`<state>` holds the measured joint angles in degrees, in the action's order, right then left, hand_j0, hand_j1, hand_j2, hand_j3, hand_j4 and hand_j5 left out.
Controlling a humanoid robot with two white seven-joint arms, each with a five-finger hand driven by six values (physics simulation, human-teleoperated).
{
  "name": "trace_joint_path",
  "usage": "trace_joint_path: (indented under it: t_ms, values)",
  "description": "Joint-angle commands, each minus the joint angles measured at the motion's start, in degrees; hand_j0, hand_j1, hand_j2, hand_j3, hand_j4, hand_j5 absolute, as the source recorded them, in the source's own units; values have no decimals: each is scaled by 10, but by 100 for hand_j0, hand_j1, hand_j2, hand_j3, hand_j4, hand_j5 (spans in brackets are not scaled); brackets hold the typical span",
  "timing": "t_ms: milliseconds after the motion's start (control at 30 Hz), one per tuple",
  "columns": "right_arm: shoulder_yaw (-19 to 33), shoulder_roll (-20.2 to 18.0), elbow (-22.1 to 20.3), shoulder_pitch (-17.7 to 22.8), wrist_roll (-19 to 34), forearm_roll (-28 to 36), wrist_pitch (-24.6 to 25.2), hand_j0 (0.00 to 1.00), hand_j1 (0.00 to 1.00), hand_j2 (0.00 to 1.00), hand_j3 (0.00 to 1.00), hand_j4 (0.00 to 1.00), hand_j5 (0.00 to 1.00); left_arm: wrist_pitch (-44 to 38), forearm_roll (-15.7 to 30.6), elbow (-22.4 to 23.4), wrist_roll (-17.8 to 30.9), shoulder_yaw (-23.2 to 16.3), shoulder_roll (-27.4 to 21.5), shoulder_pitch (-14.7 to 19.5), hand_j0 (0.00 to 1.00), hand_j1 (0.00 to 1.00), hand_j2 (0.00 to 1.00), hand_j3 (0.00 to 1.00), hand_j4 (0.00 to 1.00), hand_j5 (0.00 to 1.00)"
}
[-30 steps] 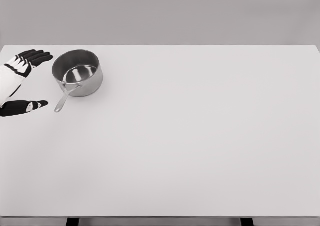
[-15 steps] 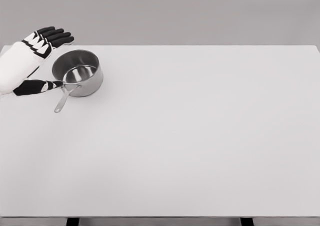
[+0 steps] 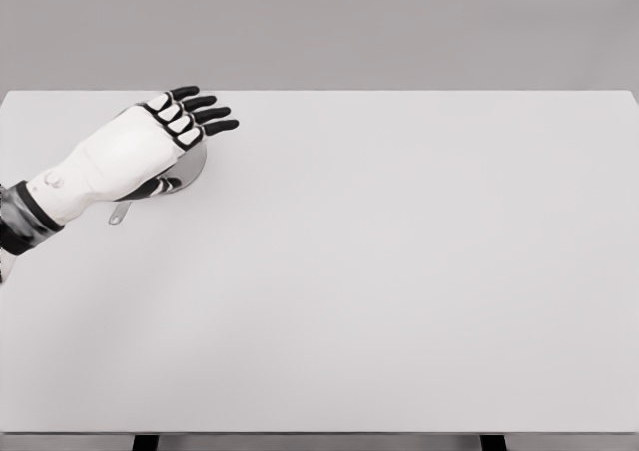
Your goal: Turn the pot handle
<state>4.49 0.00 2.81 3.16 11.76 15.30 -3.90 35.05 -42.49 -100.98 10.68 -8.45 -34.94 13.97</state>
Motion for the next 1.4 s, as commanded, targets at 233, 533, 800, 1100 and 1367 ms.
trace_joint_path:
  t_ms: [233,533,800,1100,1367]
  values:
    - [0,0,0,0,0,0,0,100,100,100,100,100,100,-49,-37,1,6,-65,-7,0,100,100,100,100,100,100]
    - [0,0,0,0,0,0,0,100,100,100,100,100,100,-128,-58,27,10,-85,-11,-1,100,100,100,100,100,100]
    - [0,0,0,0,0,0,0,100,100,100,100,100,100,-152,-108,38,10,-84,-13,-3,100,100,100,100,100,100]
    - [0,0,0,0,0,0,-1,100,100,100,100,100,100,-154,-109,46,10,-79,-28,-4,100,100,100,100,100,100]
    - [0,0,0,0,0,0,0,100,100,100,100,100,100,-154,-109,47,9,-79,-45,-8,100,100,100,100,100,100]
